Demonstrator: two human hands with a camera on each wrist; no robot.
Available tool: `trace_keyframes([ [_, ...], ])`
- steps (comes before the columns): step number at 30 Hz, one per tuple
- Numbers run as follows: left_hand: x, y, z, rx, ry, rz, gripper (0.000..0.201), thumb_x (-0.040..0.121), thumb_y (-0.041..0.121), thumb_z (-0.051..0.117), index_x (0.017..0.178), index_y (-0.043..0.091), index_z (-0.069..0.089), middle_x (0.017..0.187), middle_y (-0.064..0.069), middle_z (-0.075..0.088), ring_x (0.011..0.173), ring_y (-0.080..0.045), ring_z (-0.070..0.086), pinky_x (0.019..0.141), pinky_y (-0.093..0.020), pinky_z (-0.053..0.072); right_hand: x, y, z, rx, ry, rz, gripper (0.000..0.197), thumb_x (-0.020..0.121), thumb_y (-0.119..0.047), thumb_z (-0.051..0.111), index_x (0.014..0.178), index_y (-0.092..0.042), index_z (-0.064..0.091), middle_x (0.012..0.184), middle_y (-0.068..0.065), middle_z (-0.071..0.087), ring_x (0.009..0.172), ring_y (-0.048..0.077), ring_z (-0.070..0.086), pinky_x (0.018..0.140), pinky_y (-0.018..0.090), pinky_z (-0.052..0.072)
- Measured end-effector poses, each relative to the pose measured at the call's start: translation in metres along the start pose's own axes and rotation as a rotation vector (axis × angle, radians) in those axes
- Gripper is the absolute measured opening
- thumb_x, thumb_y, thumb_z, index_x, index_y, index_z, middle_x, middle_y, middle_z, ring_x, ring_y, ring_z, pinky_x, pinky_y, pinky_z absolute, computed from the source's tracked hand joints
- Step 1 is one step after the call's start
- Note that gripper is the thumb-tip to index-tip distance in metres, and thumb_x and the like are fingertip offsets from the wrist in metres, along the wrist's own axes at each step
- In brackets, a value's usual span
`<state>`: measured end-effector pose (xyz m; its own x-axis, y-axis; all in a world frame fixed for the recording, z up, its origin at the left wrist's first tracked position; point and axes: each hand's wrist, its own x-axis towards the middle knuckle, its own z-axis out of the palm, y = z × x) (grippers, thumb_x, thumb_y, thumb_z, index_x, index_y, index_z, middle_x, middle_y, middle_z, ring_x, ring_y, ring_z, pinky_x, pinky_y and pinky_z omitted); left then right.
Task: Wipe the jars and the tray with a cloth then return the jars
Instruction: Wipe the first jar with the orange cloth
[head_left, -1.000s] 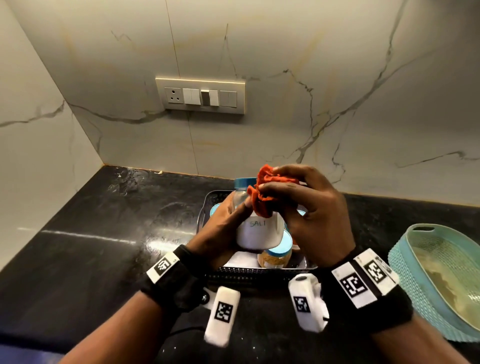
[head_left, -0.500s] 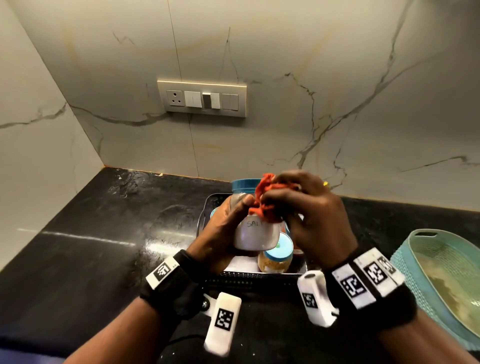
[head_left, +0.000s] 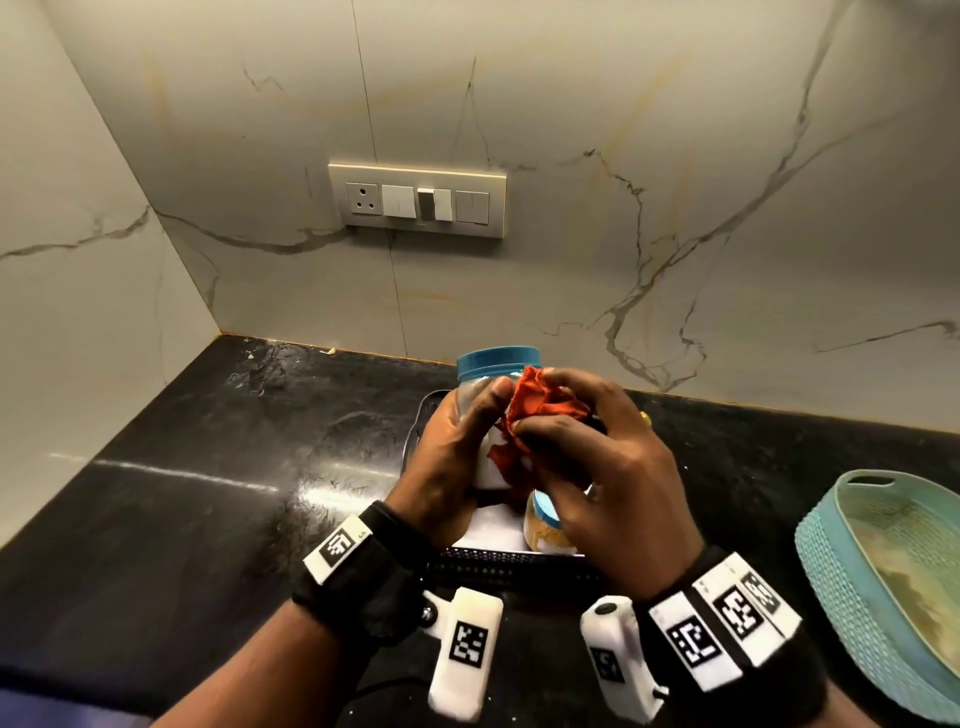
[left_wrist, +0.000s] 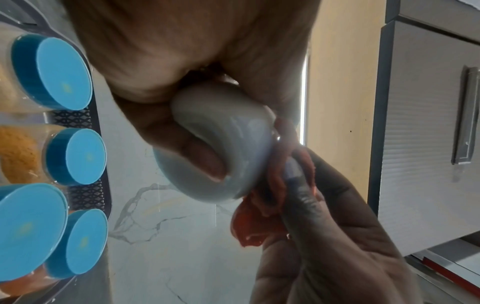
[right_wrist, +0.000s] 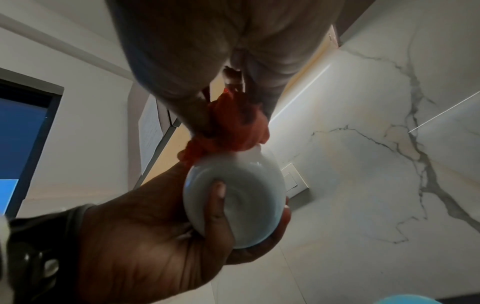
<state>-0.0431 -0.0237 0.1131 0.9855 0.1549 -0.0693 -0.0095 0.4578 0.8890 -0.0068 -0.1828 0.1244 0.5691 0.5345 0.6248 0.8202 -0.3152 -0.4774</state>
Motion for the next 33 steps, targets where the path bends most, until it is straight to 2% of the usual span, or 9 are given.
trace_keyframes([
  [3, 0.0, 0.001, 0.001, 0.005, 0.006, -0.019, 0.028, 0.094, 0.04, 0.058, 0.116, 0.026, 0.069, 0.105, -0.008, 0.073, 0.086, -0.016, 0.072, 0.057, -0.03, 0.056, 0.001, 0.0, -0.001, -0.053, 0.024, -0.01, 0.025, 0.085, -0.012, 0.076, 0.11, -0.017, 0.075, 0.131, 0.007, 0.059, 0.118, 0.02, 0.06, 0.096, 0.033, 0.053],
  [6, -0.002, -0.001, -0.002, 0.004, -0.006, -0.021, 0.031, 0.097, 0.038, 0.056, 0.121, 0.023, 0.068, 0.11, -0.01, 0.072, 0.095, -0.02, 0.072, 0.062, -0.033, 0.058, 0.003, 0.003, -0.003, -0.101, 0.008, -0.067, 0.028, 0.085, -0.014, 0.072, 0.113, -0.015, 0.074, 0.122, 0.008, 0.065, 0.11, 0.023, 0.064, 0.092, 0.035, 0.055],
  [10, -0.007, -0.003, -0.001, 0.025, -0.029, -0.051, 0.027, 0.095, 0.042, 0.054, 0.114, 0.032, 0.069, 0.098, -0.003, 0.073, 0.078, -0.013, 0.071, 0.05, -0.025, 0.053, 0.014, 0.012, -0.016, -0.033, 0.056, 0.09, 0.052, 0.082, -0.011, 0.079, 0.129, -0.018, 0.059, 0.114, -0.002, 0.068, 0.098, 0.007, 0.064, 0.089, 0.011, 0.049],
  [13, -0.011, -0.002, 0.001, 0.035, -0.054, -0.058, 0.021, 0.09, 0.044, 0.055, 0.1, 0.037, 0.072, 0.095, 0.0, 0.075, 0.075, -0.011, 0.072, 0.048, -0.023, 0.052, 0.023, 0.017, -0.02, -0.117, 0.103, 0.061, 0.048, 0.079, -0.008, 0.079, 0.125, -0.014, 0.064, 0.122, 0.004, 0.064, 0.11, 0.009, 0.057, 0.096, 0.015, 0.048],
  [17, -0.01, 0.002, 0.005, 0.031, -0.04, -0.069, 0.021, 0.094, 0.044, 0.055, 0.108, 0.032, 0.067, 0.096, -0.002, 0.074, 0.077, -0.013, 0.072, 0.05, -0.023, 0.052, 0.023, 0.015, -0.01, -0.154, 0.075, 0.027, 0.048, 0.077, -0.003, 0.078, 0.121, -0.019, 0.07, 0.121, 0.007, 0.058, 0.108, 0.011, 0.054, 0.094, 0.005, 0.039],
  [21, -0.01, 0.006, 0.007, 0.029, -0.022, -0.041, 0.019, 0.097, 0.039, 0.056, 0.097, 0.035, 0.075, 0.096, -0.003, 0.072, 0.079, -0.015, 0.071, 0.053, -0.026, 0.054, 0.014, 0.008, -0.007, -0.099, -0.03, 0.038, 0.058, 0.086, -0.019, 0.071, 0.141, -0.025, 0.054, 0.131, 0.0, 0.055, 0.119, 0.014, 0.053, 0.101, 0.022, 0.045],
  [25, -0.006, 0.003, 0.003, 0.019, 0.0, -0.039, 0.04, 0.098, 0.045, 0.061, 0.13, 0.022, 0.063, 0.129, -0.019, 0.067, 0.113, -0.034, 0.067, 0.08, -0.042, 0.058, 0.009, 0.002, -0.009, -0.133, -0.152, 0.021, 0.068, 0.091, -0.047, 0.054, 0.153, -0.028, 0.035, 0.149, -0.003, 0.04, 0.136, 0.015, 0.038, 0.112, 0.028, 0.036],
  [30, -0.011, 0.006, 0.006, 0.043, -0.076, -0.057, 0.021, 0.093, 0.042, 0.057, 0.095, 0.037, 0.077, 0.093, 0.0, 0.075, 0.077, -0.012, 0.071, 0.051, -0.023, 0.052, 0.013, 0.006, -0.014, -0.148, -0.05, -0.05, 0.047, 0.09, -0.019, 0.065, 0.136, -0.024, 0.061, 0.143, 0.007, 0.046, 0.119, 0.021, 0.055, 0.096, 0.031, 0.052],
  [33, -0.009, 0.002, 0.001, 0.047, -0.049, -0.051, 0.019, 0.099, 0.04, 0.055, 0.105, 0.032, 0.071, 0.098, -0.005, 0.071, 0.082, -0.017, 0.07, 0.052, -0.025, 0.052, 0.017, 0.007, -0.016, -0.121, -0.021, -0.055, 0.041, 0.083, -0.008, 0.076, 0.122, -0.019, 0.07, 0.132, 0.004, 0.058, 0.113, 0.019, 0.061, 0.092, 0.034, 0.056],
])
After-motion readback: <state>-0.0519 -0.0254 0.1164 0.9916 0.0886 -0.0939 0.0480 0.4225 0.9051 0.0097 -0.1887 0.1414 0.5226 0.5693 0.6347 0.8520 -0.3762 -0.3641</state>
